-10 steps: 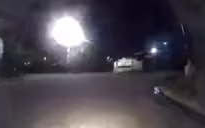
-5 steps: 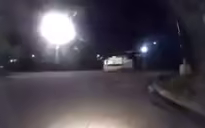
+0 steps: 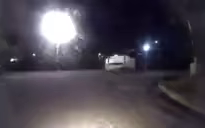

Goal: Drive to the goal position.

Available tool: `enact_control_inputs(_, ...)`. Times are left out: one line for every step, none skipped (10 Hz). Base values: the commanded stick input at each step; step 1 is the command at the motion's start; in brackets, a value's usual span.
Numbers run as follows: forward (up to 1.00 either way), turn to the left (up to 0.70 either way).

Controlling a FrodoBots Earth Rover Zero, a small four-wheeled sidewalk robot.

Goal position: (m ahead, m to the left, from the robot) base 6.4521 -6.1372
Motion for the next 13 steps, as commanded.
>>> enact_control_inputs(0.7,0.0)
enact_control_inputs(0.7,0.0)
enact_control_inputs(0.7,0.0)
enact_control_inputs(0.7,-0.24)
enact_control_inputs(0.7,-0.35)
enact_control_inputs(0.7,-0.35)
enact_control_inputs(0.7,-0.35)
enact_control_inputs(0.7,-0.35)
enact_control_inputs(0.7,-0.35)
enact_control_inputs(0.7,-0.35)
enact_control_inputs(0.7,-0.35)
enact_control_inputs(0.7,-0.35)
enact_control_inputs(0.7,-0.35)
